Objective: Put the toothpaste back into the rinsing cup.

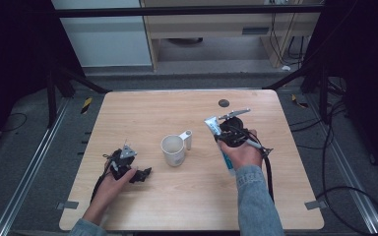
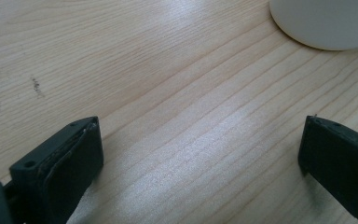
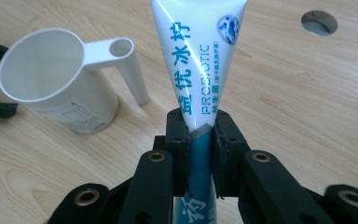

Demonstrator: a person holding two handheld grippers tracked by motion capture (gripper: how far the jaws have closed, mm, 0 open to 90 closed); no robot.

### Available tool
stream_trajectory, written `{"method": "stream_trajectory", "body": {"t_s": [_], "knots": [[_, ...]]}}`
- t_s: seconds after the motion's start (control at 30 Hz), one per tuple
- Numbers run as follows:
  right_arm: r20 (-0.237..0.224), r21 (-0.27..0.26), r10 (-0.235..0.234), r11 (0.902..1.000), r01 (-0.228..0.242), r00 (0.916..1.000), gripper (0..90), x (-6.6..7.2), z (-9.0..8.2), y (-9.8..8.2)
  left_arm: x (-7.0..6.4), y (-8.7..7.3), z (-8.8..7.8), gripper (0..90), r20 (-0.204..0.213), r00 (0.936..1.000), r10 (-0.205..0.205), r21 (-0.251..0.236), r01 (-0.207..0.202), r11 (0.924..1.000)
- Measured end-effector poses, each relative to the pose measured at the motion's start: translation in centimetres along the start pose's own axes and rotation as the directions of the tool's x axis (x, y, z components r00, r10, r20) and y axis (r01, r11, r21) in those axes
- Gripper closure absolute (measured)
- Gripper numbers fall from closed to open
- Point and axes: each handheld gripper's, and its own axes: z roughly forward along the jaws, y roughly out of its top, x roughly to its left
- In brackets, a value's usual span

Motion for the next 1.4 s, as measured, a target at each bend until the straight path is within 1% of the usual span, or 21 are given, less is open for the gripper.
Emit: {"method": "stream_trajectory", "body": {"t_s": [0.07, 0.1, 0.13, 0.17, 0.2, 0.23, 0.27, 0.33, 0.37, 0.4, 0.5, 0.7, 0.73, 0.83, 0.9, 0.97, 1.17, 1.2, 1.3, 1.33, 1.4], "knots": [[0.005, -0.019, -0.002, 0.9998, 0.003, 1.0000, 78.7, 0.2, -0.2, 0.0, 0.0, 0.0, 0.0, 0.0, 0.000, 1.0000, 0.000, 0.001, 0.000, 1.0000], [0.005, -0.019, -0.002, 0.9998, 0.003, 1.0000, 78.7, 0.2, -0.2, 0.0, 0.0, 0.0, 0.0, 0.0, 0.000, 1.0000, 0.000, 0.001, 0.000, 1.0000], [0.003, -0.047, -0.001, 0.9989, 0.001, 1.0000, 78.7, 0.3, -0.3, 0.2, 0.0, 0.0, 0.0, 0.0, -0.001, 1.0000, 0.000, 0.001, 0.000, 1.0000], [0.003, -0.047, -0.001, 0.9989, 0.001, 1.0000, 78.7, 0.3, -0.3, 0.2, 0.0, 0.0, 0.0, 0.0, -0.001, 1.0000, 0.000, 0.001, 0.000, 1.0000], [-0.003, -0.070, 0.007, 0.9975, -0.007, 1.0000, 78.7, 0.6, -0.3, 0.3, 0.0, 0.0, 0.0, 0.0, -0.001, 1.0000, 0.000, 0.001, 0.000, 1.0000], [-0.003, -0.070, 0.007, 0.9975, -0.007, 1.0000, 78.7, 0.6, -0.3, 0.3, 0.0, 0.0, 0.0, 0.0, -0.001, 1.0000, 0.000, 0.001, 0.000, 1.0000], [-0.006, -0.079, 0.011, 0.9968, -0.011, 0.9999, 78.8, 1.0, -0.3, 0.5, 0.0, 0.0, 0.0, 0.0, -0.001, 1.0000, -0.001, 0.001, 0.001, 1.0000], [-0.005, -0.094, 0.009, 0.9955, -0.010, 0.9999, 78.8, 1.3, -0.2, 0.7, 0.0, 0.0, 0.0, 0.0, -0.001, 1.0000, -0.005, -0.002, 0.005, 1.0000], [-0.005, -0.094, 0.009, 0.9955, -0.010, 0.9999, 78.8, 1.3, -0.2, 0.7, 0.0, 0.0, 0.0, 0.0, -0.001, 1.0000, -0.005, -0.002, 0.005, 1.0000], [-0.011, -0.108, 0.014, 0.9940, -0.015, 0.9999, 78.7, 1.6, -0.2, 0.8, 0.0, 0.0, 0.0, 0.0, -0.001, 1.0000, -0.005, -0.002, 0.005, 1.0000], [-0.011, -0.123, 0.021, 0.9922, -0.023, 0.9997, 78.7, 1.7, -0.2, 1.0, 0.0, 0.0, 0.0, 0.0, 0.000, 1.0000, -0.005, -0.002, 0.005, 1.0000], [-0.004, -0.120, 0.028, 0.9924, -0.028, 0.9996, 78.7, 1.6, 0.0, 1.2, 0.0, 0.0, 0.0, 0.0, 0.000, 1.0000, -0.005, -0.002, 0.005, 1.0000], [-0.002, -0.130, 0.033, 0.9909, -0.033, 0.9995, 78.7, 1.7, -0.1, 1.3, 0.0, 0.0, 0.0, 0.0, -0.001, 1.0000, -0.005, -0.002, 0.005, 1.0000], [-0.002, -0.135, 0.030, 0.9904, -0.031, 0.9995, 78.7, 1.8, -0.1, 1.5, 0.0, 0.0, 0.0, 0.0, -0.001, 1.0000, -0.002, -0.002, 0.002, 1.0000], [0.002, -0.137, 0.021, 0.9904, -0.020, 0.9998, 78.7, 2.0, -0.2, 1.9, 0.0, 0.0, 0.0, 0.0, -0.001, 1.0000, -0.002, -0.002, 0.002, 1.0000], [0.003, -0.150, 0.013, 0.9886, -0.012, 0.9999, 78.7, 2.3, -0.4, 2.3, 0.0, 0.0, 0.0, 0.0, -0.001, 1.0000, -0.002, -0.002, 0.002, 1.0000], [0.005, -0.170, 0.017, 0.9853, -0.016, 0.9998, 78.7, 2.6, -0.7, 2.9, 0.0, 0.0, 0.0, 0.0, -0.001, 1.0000, 0.000, -0.002, 0.000, 1.0000], [0.009, -0.174, 0.015, 0.9846, -0.013, 0.9998, 78.7, 2.8, -0.8, 3.2, 0.0, 0.0, 0.0, 0.0, -0.001, 1.0000, -0.001, -0.002, 0.001, 1.0000], [0.009, -0.185, 0.014, 0.9826, -0.012, 0.9999, 78.7, 3.0, -0.9, 3.5, 0.0, 0.0, 0.0, 0.0, -0.001, 1.0000, -0.002, -0.002, 0.002, 1.0000], [0.012, -0.201, 0.009, 0.9795, -0.007, 0.9999, 78.7, 3.2, -1.1, 4.0, 0.0, 0.0, 0.0, 0.0, -0.001, 1.0000, -0.002, -0.002, 0.002, 1.0000], [0.014, -0.207, 0.010, 0.9784, -0.007, 0.9999, 78.7, 3.2, -1.1, 4.1, 0.0, 0.0, 0.0, 0.0, 0.000, 1.0000, -0.002, -0.001, 0.002, 1.0000]]}}
